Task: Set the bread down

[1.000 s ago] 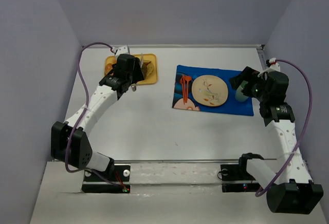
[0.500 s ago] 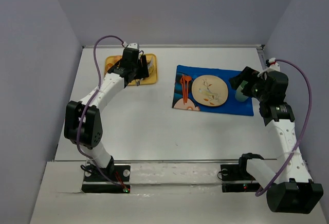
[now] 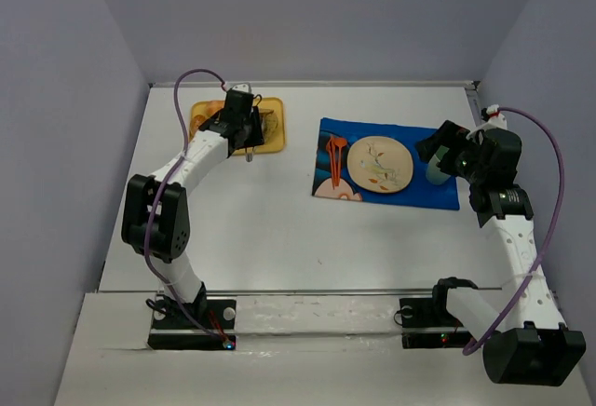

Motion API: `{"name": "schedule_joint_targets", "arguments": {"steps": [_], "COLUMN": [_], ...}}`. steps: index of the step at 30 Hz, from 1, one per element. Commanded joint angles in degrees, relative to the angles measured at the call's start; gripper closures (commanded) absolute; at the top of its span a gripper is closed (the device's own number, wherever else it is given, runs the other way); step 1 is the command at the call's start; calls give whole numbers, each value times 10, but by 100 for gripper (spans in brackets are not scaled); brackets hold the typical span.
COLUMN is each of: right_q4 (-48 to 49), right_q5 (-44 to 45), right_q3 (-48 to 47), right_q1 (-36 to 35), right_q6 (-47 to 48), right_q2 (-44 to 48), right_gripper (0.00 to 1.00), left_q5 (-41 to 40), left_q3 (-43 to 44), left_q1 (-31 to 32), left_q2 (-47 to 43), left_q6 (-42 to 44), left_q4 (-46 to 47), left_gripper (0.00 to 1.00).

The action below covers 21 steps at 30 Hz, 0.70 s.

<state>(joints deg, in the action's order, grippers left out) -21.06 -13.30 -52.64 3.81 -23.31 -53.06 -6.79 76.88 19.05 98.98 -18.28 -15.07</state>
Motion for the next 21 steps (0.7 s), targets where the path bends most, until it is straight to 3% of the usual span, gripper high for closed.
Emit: {"name": "schedule_joint_targets", "arguments": {"steps": [1,7,14,21], "right_q4": [13,13,11,9], "right_q5": [8,9,-1,22], "right_q3": [0,0,-4,0], "right_q1": [3,3,3,3], "right_q6": [9,9,6,-2], "right_q2": [2,0,8,34], "right_gripper": [0,0,0,0], "left_q5": [-1,-6,48,106], "left_q3": [19,14,-7,-2], "left_q1": [-6,-6,4,147], "left_q2": [-16,-48,-121,-141], "left_q6": [-12,-21,-25,6], "left_q4": [9,5,41,93], "left_gripper": [57,72,74,75]}}
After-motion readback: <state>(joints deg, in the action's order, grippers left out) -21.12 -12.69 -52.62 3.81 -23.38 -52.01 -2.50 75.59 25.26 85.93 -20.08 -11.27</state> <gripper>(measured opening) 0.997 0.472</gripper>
